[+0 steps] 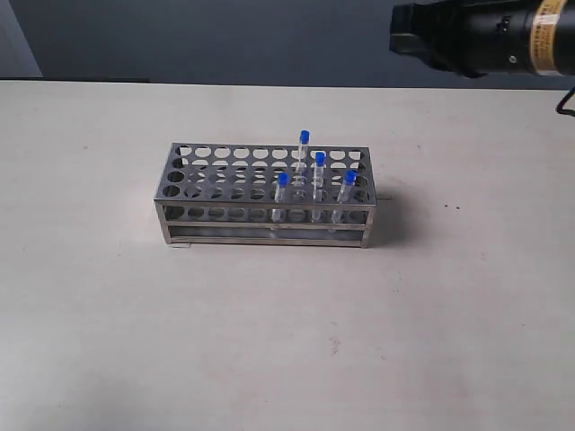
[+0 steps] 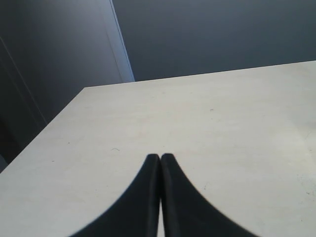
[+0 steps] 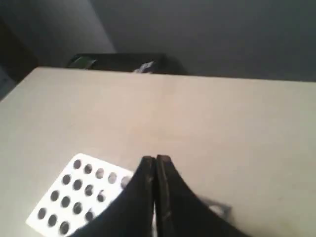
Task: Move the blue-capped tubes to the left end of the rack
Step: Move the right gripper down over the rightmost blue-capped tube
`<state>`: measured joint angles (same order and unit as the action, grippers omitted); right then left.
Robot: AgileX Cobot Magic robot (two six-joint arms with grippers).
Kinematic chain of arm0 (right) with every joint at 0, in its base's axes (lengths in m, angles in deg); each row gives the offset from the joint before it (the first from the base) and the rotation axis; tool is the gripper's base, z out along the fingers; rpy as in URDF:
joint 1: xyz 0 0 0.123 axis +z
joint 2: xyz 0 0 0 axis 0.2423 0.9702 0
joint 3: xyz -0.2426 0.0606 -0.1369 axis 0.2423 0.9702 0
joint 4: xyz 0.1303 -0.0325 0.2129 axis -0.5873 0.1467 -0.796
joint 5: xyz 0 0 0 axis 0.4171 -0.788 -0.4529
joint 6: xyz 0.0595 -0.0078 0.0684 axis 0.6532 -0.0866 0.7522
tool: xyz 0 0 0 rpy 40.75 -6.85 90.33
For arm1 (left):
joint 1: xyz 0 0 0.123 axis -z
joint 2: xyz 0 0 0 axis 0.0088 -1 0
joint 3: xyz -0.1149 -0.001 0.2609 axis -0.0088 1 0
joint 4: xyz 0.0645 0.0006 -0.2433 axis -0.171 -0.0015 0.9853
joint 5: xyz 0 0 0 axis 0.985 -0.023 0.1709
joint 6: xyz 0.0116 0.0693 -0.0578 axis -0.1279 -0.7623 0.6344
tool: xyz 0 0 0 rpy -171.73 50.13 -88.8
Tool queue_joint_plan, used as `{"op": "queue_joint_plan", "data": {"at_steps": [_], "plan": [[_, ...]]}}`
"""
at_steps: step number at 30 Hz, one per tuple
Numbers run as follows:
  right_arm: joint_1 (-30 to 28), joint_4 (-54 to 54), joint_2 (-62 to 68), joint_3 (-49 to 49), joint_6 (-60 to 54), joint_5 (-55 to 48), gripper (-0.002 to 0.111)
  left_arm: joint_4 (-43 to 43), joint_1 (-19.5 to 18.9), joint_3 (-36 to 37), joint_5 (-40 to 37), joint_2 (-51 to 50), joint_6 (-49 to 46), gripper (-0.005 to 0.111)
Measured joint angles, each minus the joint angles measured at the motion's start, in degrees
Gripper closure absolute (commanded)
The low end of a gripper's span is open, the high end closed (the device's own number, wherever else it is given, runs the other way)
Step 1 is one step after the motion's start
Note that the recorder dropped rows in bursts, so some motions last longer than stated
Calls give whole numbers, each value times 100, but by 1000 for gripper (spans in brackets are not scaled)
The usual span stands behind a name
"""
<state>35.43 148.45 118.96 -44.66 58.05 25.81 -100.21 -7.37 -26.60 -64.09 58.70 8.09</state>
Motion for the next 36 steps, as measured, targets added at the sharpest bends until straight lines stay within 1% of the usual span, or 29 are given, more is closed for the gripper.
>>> {"op": "queue_joint_plan", "data": {"at_steps": [2, 4, 6, 8, 10, 11, 12, 14, 15, 18, 19, 21, 22, 24, 28, 29, 31, 36], "plan": [[150, 16, 236, -120, 36, -1022, 109, 0, 0, 0, 0, 0, 0, 106], [328, 15, 437, -166, -346, -2212, 109, 0, 0, 0, 0, 0, 0, 106], [515, -211, 596, -202, -1401, -3259, 109, 0, 0, 0, 0, 0, 0, 106], [756, -900, 767, -295, -2726, -4357, 109, 0, 0, 0, 0, 0, 0, 106], [911, -1853, 972, -469, -4139, -5152, 109, 0, 0, 0, 0, 0, 0, 106], [940, -2349, 1050, -547, -4656, -5340, 109, 0, 0, 0, 0, 0, 0, 106], [967, -3185, 1107, -669, -5391, -5468, 109, 0, 0, 0, 0, 0, 0, 106], [981, -4389, 1130, -834, -6522, -5476, 109, 0, -11, 0, 0, 0, 0, 106], [1001, -5335, 1139, -979, -7241, -5477, 109, 0, -22, 0, 0, 0, 0, 106], [1203, -7382, 1139, -1319, -9459, -5528, 109, 0, -30, 0, 0, 0, 0, 106], [1279, -7934, 1139, -1408, -9920, -5575, 109, 0, -30, 0, 0, 0, 0, 106], [1507, -8585, 1139, -1495, -10691, -5657, 108, -22, -30, 0, 0, 0, 0, 106], [1599, -8693, 1139, -1496, -10861, -5681, 107, -22, -30, 0, 0, 0, 0, 106], [1776, -8746, 1156, -1505, -11092, -5758, 98, -22, -30, 0, 0, 0, 0, 106], [1908, -8746, 1272, -1508, -11180, -5787, 71, -22, -30, 0, 0, 0, 0, 106], [1911, -8746, 1304, -1508, -11168, -5787, 66, -31, -30, 0, 0, 0, 0, 106], [1921, -8746, 1421, -1508, -11121, -5787, 62, -31, -30, 0, 0, 0, 0, 106], [1921, -8770, 1763, -1508, -10842, -5750, 65, -31, -30, 0, 0, 0, 0, 106]]}}
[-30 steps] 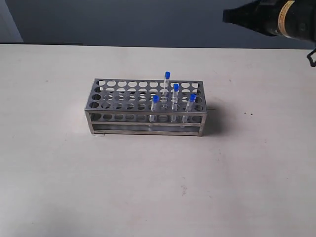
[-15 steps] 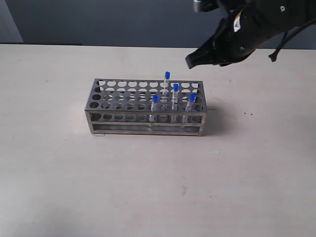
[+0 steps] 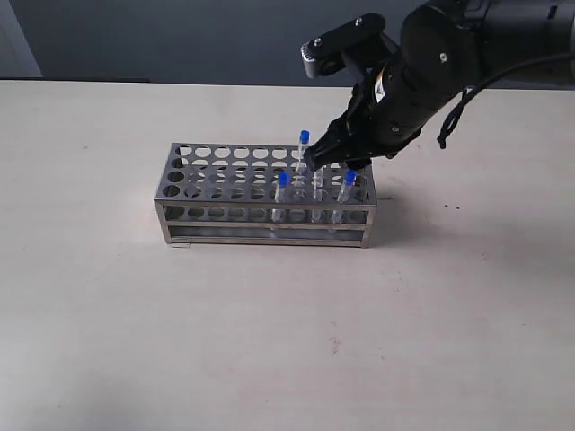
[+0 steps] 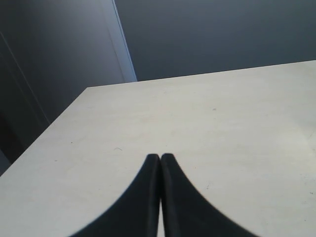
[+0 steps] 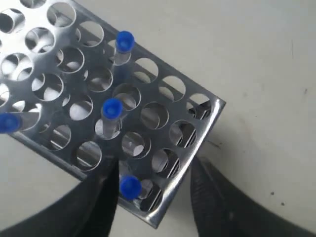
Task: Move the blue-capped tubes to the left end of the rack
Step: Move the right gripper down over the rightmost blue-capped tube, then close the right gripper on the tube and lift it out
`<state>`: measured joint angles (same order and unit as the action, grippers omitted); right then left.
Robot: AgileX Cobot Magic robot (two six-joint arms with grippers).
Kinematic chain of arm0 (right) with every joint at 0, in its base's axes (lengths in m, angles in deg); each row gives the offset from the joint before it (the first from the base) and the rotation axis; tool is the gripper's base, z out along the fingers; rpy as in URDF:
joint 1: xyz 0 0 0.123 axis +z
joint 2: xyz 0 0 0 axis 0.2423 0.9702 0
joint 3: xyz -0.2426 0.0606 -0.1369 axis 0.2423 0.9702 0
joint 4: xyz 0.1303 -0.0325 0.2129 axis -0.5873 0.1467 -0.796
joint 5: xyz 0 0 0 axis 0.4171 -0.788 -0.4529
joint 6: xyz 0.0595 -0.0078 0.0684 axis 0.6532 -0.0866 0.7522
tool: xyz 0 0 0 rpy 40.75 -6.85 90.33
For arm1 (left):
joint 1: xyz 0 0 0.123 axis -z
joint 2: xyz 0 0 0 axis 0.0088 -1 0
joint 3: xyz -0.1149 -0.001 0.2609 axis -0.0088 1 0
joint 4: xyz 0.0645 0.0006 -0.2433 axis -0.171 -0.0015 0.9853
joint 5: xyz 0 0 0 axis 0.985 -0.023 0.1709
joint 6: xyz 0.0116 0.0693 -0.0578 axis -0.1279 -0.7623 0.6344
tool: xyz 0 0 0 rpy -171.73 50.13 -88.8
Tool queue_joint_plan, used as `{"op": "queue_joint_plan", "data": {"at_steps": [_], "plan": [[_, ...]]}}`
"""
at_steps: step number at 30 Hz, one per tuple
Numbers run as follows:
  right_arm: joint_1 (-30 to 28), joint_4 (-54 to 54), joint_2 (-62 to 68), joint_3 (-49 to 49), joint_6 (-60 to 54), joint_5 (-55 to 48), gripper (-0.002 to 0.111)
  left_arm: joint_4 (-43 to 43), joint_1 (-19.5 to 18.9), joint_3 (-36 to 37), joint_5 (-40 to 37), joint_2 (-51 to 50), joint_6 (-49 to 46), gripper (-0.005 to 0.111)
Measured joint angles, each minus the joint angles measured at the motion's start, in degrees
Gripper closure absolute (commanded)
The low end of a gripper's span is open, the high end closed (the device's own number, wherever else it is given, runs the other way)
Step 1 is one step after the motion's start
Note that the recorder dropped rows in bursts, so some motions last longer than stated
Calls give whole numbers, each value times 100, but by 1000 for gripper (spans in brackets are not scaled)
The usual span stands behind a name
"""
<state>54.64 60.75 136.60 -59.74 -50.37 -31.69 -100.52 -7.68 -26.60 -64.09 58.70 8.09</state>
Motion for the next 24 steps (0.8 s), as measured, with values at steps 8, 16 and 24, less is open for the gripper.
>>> {"op": "queue_joint_plan", "data": {"at_steps": [8, 16, 24], "plan": [[0, -87, 475, -9, 87, 272, 68, 0, 0, 0, 0, 0, 0, 106], [34, -218, 549, -32, 127, 411, 109, 0, 0, 0, 0, 0, 0, 106], [34, -228, 130, -32, 127, 264, 109, 0, 0, 0, 0, 0, 0, 106]]}}
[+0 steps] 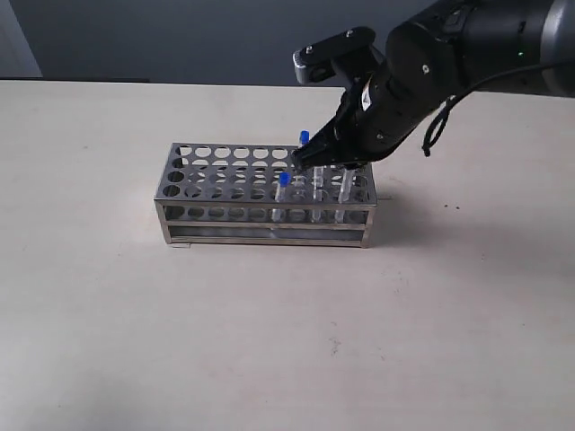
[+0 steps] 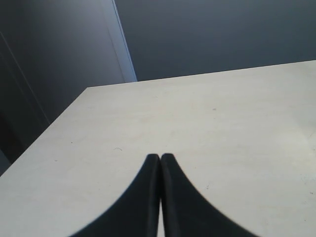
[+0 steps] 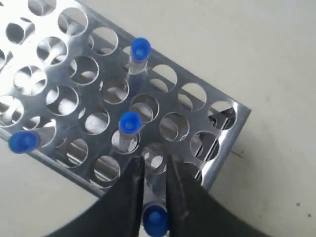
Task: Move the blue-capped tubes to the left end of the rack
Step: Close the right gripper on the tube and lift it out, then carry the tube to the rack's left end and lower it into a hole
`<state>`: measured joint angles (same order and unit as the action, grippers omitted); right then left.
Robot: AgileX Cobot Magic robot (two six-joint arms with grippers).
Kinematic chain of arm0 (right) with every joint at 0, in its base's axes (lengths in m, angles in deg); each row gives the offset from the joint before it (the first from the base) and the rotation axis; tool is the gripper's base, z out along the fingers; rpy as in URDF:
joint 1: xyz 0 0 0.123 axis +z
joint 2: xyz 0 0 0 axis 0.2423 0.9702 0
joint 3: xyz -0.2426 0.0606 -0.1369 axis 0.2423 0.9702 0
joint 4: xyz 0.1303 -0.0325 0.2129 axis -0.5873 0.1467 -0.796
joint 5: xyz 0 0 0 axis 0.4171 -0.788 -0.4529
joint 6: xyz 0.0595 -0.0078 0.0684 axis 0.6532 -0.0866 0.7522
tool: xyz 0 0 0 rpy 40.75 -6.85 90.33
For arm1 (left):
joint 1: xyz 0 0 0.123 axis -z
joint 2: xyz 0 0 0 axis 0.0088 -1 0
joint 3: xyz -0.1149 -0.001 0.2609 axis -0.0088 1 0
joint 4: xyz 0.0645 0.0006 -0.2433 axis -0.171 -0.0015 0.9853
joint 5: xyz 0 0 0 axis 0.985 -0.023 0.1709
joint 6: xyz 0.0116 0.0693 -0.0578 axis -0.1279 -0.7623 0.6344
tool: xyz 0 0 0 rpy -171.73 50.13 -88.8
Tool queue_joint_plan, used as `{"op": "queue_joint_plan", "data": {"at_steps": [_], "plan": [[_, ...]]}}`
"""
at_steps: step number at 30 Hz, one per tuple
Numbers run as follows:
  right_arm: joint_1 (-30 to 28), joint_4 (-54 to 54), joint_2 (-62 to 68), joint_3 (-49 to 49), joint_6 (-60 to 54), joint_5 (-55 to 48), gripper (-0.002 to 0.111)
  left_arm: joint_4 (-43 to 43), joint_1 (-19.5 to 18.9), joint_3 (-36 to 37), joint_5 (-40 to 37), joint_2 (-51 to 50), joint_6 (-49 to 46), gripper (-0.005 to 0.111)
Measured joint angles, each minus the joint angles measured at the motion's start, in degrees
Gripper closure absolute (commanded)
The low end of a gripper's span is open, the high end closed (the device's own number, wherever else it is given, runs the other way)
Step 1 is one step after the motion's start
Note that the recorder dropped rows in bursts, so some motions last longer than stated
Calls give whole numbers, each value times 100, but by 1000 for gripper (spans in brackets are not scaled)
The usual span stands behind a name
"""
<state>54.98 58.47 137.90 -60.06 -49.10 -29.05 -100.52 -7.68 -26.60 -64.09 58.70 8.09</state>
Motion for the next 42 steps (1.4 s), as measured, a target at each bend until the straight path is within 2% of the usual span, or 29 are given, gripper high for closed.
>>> {"op": "queue_joint_plan", "data": {"at_steps": [12, 18, 22, 24, 32, 37, 42], "plan": [[0, -27, -954, -8, 0, 100, 109, 0, 0, 0, 0, 0, 0, 106], [350, -112, -933, -254, -110, 570, 109, 0, 0, 0, 0, 0, 0, 106], [631, -159, -463, -990, -290, 590, 109, 0, 0, 0, 0, 0, 0, 106], [777, -220, 112, -1754, -476, 501, 109, 0, 0, 0, 0, 0, 0, 106], [1101, -469, 1920, -4183, -1335, -648, 109, 0, 0, 0, 0, 0, 0, 106], [1192, -629, 2615, -5019, -1439, -937, 109, 0, 0, 0, 0, 0, 0, 106], [1253, -678, 2737, -5292, -1439, -1024, 109, 0, 0, 0, 0, 0, 0, 106]]}}
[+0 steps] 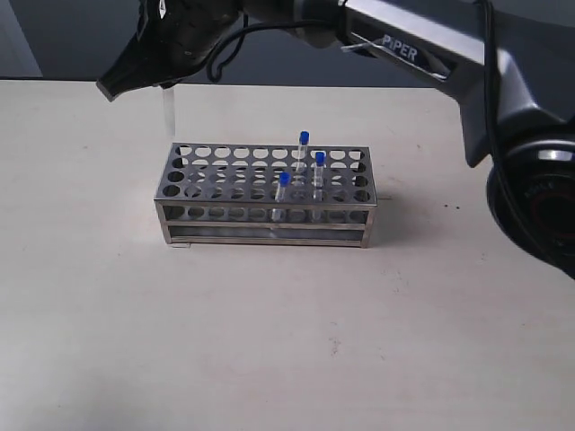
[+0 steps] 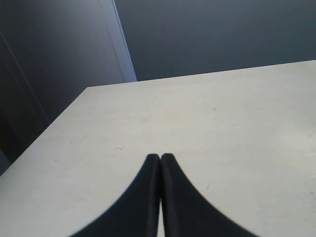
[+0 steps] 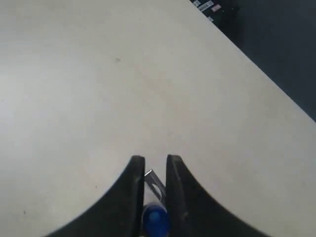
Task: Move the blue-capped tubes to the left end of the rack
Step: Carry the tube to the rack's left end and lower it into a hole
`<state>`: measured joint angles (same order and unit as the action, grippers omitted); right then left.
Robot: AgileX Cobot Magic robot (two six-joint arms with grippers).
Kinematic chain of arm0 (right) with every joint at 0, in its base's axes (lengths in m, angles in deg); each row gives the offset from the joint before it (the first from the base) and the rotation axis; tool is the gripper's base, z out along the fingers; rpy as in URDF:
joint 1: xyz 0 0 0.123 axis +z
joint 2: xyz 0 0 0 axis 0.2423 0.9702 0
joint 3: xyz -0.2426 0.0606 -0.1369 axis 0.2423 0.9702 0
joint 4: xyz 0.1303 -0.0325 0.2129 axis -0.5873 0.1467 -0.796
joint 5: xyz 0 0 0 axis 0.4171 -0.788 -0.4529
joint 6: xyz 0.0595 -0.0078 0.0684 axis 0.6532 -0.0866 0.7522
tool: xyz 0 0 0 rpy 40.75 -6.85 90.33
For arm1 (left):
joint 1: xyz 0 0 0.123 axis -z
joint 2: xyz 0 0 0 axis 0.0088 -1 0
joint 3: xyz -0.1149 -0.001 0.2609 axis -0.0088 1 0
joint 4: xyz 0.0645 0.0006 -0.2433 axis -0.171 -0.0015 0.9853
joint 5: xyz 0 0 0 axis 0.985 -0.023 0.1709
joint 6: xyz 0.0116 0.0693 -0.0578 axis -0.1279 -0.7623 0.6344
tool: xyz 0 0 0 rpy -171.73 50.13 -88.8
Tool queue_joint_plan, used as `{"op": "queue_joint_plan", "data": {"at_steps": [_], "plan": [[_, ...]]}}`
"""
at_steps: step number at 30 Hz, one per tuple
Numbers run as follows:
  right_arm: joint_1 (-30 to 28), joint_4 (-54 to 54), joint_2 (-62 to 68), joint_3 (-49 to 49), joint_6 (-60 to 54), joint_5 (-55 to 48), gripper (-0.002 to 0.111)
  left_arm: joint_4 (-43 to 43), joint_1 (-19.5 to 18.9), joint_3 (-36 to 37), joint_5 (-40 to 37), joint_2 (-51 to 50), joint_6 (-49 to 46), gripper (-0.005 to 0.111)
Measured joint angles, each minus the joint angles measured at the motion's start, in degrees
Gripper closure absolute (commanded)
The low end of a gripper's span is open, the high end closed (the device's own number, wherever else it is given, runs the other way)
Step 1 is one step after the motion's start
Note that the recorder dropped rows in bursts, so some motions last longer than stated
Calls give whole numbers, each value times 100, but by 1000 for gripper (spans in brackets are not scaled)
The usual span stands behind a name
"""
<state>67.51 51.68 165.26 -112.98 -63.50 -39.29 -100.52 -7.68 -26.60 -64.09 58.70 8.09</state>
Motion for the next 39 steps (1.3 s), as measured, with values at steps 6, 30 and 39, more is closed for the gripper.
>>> {"op": "queue_joint_plan", "data": {"at_steps": [6, 30, 39], "plan": [[37, 0, 86, -27, -20, -124, 109, 0, 0, 0, 0, 0, 0, 106], [37, 154, 308, -95, 103, -4, 109, 0, 0, 0, 0, 0, 0, 106], [37, 303, 357, -95, 270, 225, 109, 0, 0, 0, 0, 0, 0, 106]]}}
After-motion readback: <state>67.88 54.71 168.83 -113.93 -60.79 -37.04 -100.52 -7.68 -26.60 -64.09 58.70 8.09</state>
